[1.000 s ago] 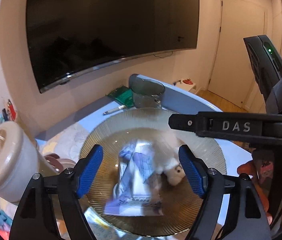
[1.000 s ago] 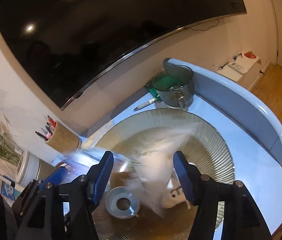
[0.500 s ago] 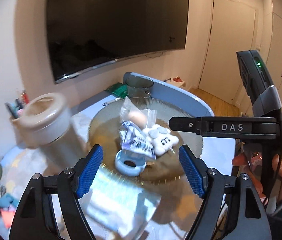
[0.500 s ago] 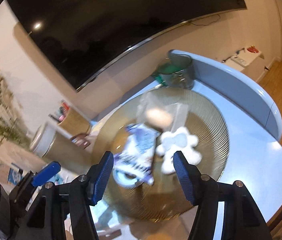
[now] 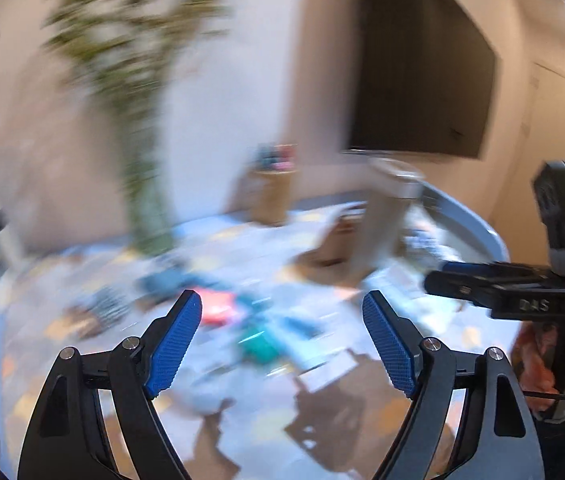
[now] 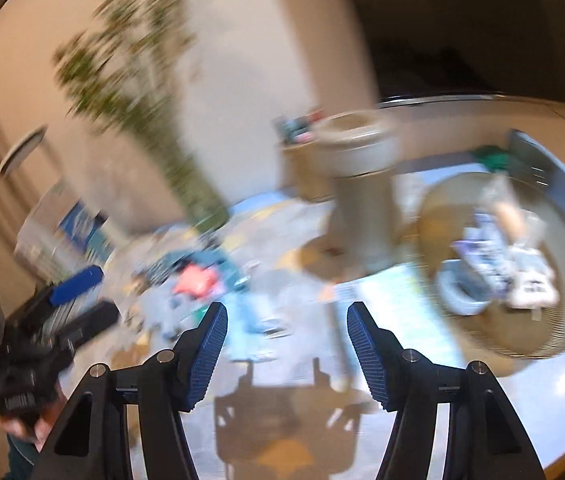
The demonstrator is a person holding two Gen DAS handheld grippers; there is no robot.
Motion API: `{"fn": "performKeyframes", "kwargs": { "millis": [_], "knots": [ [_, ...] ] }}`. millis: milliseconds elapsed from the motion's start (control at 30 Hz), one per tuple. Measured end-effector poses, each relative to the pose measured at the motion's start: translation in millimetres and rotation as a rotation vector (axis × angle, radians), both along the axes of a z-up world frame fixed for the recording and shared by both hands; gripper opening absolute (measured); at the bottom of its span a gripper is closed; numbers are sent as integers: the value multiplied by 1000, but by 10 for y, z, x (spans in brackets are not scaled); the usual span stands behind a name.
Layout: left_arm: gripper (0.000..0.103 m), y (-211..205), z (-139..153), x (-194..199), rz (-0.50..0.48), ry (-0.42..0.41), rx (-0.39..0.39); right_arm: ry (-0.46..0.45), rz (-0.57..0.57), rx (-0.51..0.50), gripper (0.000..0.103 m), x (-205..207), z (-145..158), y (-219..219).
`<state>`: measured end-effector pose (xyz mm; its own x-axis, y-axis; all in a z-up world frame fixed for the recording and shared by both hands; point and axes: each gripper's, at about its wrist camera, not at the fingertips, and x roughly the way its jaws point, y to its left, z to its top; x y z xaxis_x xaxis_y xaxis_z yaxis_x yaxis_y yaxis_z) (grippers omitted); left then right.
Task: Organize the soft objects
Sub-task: 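Move both tools back over the cluttered table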
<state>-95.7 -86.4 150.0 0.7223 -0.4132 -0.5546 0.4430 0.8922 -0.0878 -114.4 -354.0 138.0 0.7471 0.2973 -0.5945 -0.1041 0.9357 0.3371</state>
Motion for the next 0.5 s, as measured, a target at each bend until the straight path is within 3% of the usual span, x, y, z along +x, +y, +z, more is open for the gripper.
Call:
{"fn": "performKeyframes", "kwargs": {
  "millis": [200, 300, 500],
  "knots": [
    [82, 1106, -343, 155, 219, 114, -65, 49, 117, -45, 61, 207, -214, 787],
    [82, 1376, -574, 231, 236, 183, -97, 86, 143, -72, 61, 316, -364, 1080],
    [82, 1539, -888, 388, 257, 264, -116, 179, 158, -63, 61, 498, -712, 1349]
  ]
}}
